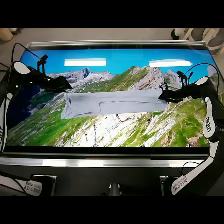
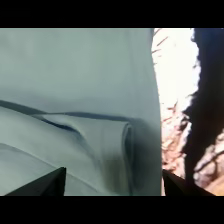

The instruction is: Fold the shirts.

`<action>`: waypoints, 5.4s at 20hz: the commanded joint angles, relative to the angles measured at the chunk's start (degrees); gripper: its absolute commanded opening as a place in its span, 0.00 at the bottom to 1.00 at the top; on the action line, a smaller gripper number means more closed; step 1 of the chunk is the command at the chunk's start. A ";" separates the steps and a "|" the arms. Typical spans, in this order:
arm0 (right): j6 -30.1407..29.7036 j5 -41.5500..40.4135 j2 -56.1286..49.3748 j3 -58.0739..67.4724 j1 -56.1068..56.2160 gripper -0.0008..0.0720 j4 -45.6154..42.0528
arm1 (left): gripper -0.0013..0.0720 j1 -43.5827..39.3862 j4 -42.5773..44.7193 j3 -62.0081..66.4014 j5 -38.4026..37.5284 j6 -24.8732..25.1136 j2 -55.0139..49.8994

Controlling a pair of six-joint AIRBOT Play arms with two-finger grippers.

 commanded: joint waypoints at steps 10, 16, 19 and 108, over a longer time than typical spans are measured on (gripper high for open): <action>-6.08 10.95 19.82 0.09 5.09 0.03 13.66 | 0.06 -22.27 -14.32 0.44 21.24 -2.86 -10.80; 0.07 10.38 34.45 0.11 16.04 0.04 12.70 | 0.06 -30.34 -37.68 0.44 26.99 1.86 -19.85; 2.40 10.08 37.46 0.11 18.53 0.04 12.57 | 0.05 -32.81 -41.62 0.44 29.05 2.19 -22.49; -3.93 5.44 34.60 8.74 -38.32 0.94 -28.26 | 0.05 -8.13 29.99 4.52 6.64 -3.78 22.21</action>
